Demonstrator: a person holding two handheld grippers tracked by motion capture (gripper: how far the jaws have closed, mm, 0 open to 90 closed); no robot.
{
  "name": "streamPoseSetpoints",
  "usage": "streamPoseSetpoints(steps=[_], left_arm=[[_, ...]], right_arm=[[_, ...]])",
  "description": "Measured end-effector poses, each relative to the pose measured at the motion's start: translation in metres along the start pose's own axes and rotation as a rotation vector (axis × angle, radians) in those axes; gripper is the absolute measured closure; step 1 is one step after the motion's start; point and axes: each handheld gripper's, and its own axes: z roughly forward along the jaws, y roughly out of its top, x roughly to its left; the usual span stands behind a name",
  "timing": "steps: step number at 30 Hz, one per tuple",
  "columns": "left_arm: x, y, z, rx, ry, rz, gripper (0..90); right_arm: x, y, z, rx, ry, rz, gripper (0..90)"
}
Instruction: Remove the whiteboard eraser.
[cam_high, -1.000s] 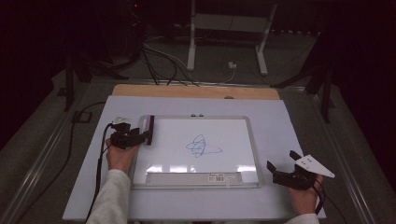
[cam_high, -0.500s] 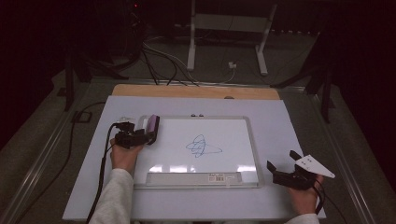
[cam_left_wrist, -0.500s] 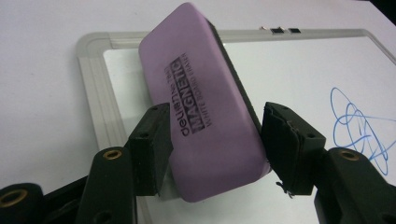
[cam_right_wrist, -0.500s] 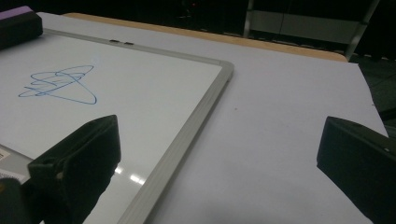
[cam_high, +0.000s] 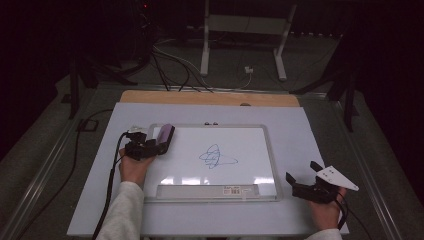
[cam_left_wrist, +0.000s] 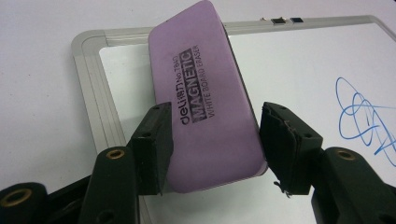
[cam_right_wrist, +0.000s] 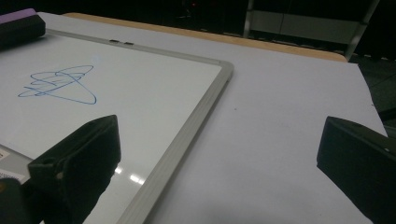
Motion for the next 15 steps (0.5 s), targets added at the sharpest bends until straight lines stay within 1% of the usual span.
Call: streamPoseSetpoints(steps=[3, 5, 9, 12, 15], left_arm=[[-0.0013, 0.0, 0.0001, 0.003, 0.004, 0.007, 45.9], [-0.0026, -0.0003, 0.0009, 0.011, 0.009, 0.02, 43.0], [-0.0025, -0.0003, 0.0012, 0.012, 0.013, 0.017, 40.3], [-0.0033, -0.0005, 0.0016, 0.018, 0.022, 0.026, 40.3], [-0.0034, 0.0008, 0.0006, 0.031, 0.017, 0.031, 44.3]], right_arm=[[0.0, -0.0001, -0.0001, 0.001, -0.001, 0.002, 0.0], [0.0001, -0.0001, 0.0003, 0.003, -0.001, 0.001, 0.0], [0.0004, 0.0, 0.0004, 0.002, 0.001, 0.0, 0.0], [0.0003, -0.0001, 0.0004, 0.004, 0.001, 0.0, 0.0], [0.0001, -0.0003, 0.001, 0.006, 0.002, -0.001, 0.0]])
